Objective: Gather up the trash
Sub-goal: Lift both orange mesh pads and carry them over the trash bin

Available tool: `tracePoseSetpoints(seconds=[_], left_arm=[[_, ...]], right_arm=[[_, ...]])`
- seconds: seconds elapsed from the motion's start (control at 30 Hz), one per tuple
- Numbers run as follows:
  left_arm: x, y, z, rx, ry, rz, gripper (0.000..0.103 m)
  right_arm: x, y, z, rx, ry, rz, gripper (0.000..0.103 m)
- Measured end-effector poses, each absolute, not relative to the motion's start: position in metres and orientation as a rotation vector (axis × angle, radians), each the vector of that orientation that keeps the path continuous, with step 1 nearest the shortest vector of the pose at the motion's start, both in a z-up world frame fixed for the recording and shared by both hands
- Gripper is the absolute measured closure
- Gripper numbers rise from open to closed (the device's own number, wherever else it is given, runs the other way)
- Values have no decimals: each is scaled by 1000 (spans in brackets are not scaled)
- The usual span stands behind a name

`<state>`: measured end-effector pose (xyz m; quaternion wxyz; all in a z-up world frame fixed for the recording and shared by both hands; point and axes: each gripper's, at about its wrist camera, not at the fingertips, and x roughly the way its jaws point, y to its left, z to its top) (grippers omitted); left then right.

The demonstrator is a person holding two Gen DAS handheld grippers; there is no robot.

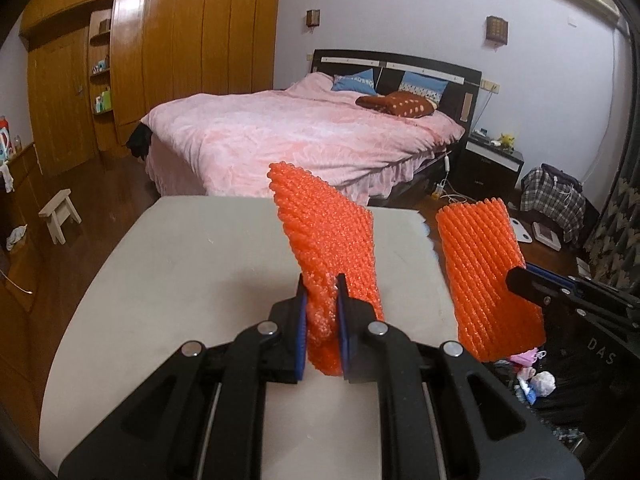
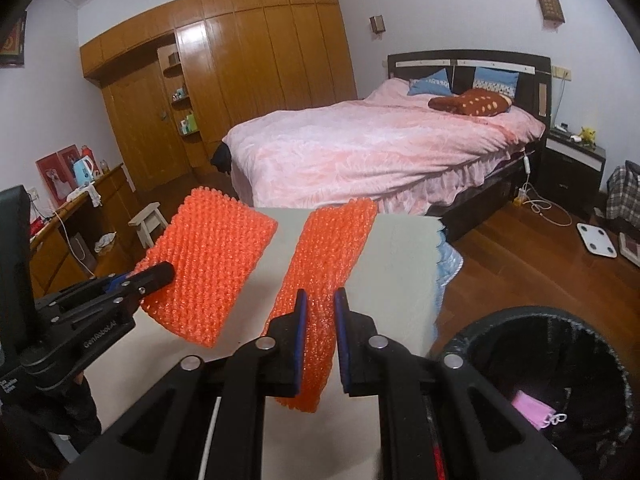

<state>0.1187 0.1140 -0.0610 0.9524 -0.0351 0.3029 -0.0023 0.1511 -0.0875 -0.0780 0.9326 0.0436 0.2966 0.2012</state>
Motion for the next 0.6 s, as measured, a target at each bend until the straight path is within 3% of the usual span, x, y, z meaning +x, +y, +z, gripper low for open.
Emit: tracePoseSetpoints(seconds=[0.6], left_arm=[[82, 59, -27, -49, 545, -130, 91]], right_arm=[[101, -143, -44, 102, 515, 351, 89]])
